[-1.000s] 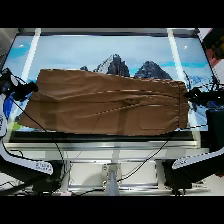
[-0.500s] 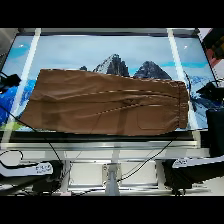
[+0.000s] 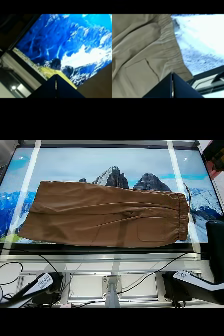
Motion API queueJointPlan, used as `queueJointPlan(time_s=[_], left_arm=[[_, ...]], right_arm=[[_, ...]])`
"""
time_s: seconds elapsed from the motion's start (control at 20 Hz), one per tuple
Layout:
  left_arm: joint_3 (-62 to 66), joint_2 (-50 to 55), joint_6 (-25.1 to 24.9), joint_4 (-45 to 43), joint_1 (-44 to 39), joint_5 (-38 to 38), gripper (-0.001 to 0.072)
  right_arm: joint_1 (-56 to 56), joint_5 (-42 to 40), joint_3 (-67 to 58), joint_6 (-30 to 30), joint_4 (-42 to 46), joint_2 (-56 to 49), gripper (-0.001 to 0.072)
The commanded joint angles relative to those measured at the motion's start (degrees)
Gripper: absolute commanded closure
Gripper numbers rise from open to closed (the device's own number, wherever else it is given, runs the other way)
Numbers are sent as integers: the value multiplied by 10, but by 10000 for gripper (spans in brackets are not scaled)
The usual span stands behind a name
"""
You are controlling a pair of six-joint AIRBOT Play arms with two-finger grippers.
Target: Fold the clothes and pants, and hang the long-sleeved shirts on hangers.
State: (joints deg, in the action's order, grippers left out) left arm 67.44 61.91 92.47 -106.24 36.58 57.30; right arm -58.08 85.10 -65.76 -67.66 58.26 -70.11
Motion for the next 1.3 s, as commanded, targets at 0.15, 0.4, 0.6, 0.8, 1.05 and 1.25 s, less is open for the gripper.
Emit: queueJointPlan(time_s=[0.15,0.4,0.6,0.8,1.05,1.25], left_arm=[[-223,-103,-84,175,106,-39,699],[-287,-103,-174,324,114,-36,698],[-287,-103,-186,363,113,-54,697],[-287,-102,-186,363,113,-56,697],[-287,-102,-186,363,113,-57,696],[-287,-102,-186,363,113,-59,696]], right_arm=[[18,-49,264,9,-12,172,683],[46,-111,418,-9,-59,257,683],[46,-262,520,-84,-89,280,244],[46,-367,525,-99,-129,279,90],[46,-435,525,-154,-137,264,108],[46,-428,525,-132,-169,193,111]])
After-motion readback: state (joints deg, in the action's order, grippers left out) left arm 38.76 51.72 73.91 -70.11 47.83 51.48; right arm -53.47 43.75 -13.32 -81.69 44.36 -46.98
